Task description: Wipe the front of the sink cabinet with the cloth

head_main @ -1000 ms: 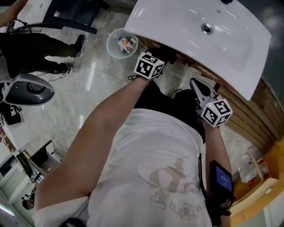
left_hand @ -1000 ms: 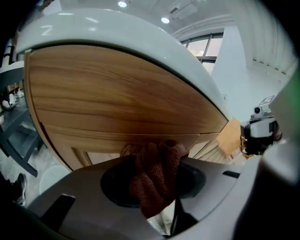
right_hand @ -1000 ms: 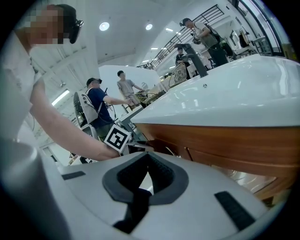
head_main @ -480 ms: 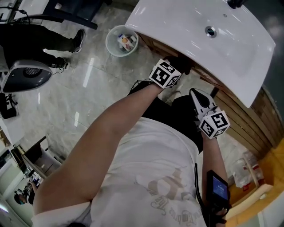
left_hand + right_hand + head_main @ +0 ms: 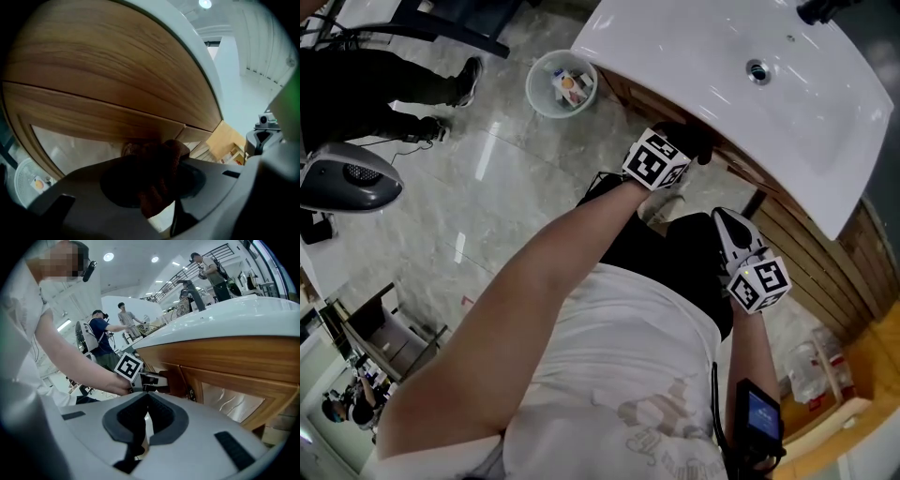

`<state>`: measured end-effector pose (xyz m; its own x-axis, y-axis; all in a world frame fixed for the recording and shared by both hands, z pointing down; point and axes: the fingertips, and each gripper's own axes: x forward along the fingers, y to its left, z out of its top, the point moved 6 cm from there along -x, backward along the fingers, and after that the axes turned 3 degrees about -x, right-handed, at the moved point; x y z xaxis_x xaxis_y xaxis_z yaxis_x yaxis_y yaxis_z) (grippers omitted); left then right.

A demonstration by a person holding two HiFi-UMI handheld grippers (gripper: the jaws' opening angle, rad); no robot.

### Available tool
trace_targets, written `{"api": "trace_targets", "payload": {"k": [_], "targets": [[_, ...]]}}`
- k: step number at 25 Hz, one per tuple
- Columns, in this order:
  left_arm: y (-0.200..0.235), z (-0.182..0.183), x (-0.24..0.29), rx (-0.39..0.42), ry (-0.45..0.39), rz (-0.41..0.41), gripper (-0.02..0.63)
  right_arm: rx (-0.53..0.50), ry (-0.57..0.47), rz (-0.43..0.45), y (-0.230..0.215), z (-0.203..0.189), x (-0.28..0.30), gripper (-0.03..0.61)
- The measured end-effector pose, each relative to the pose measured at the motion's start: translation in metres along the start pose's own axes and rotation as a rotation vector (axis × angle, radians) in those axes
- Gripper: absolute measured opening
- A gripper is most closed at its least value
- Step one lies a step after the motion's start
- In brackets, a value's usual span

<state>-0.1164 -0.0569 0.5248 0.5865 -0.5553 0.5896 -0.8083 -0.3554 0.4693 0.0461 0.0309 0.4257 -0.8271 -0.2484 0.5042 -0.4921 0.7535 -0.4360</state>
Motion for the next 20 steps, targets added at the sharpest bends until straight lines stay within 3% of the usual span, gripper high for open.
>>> {"api": "trace_targets", "payload": {"k": [8, 20], "targets": [[0.067, -0.001, -0.035, -0.039, -0.014, 0.156, 0.141, -0.032, 0.026, 0.022, 0.002, 0.005, 0.009, 0.012], [0.153, -0.010, -0.095, -0.319, -0.150, 0.320, 0.141, -0.052, 0.034, 0.055, 0.003, 0.006, 0.025, 0.012]]}}
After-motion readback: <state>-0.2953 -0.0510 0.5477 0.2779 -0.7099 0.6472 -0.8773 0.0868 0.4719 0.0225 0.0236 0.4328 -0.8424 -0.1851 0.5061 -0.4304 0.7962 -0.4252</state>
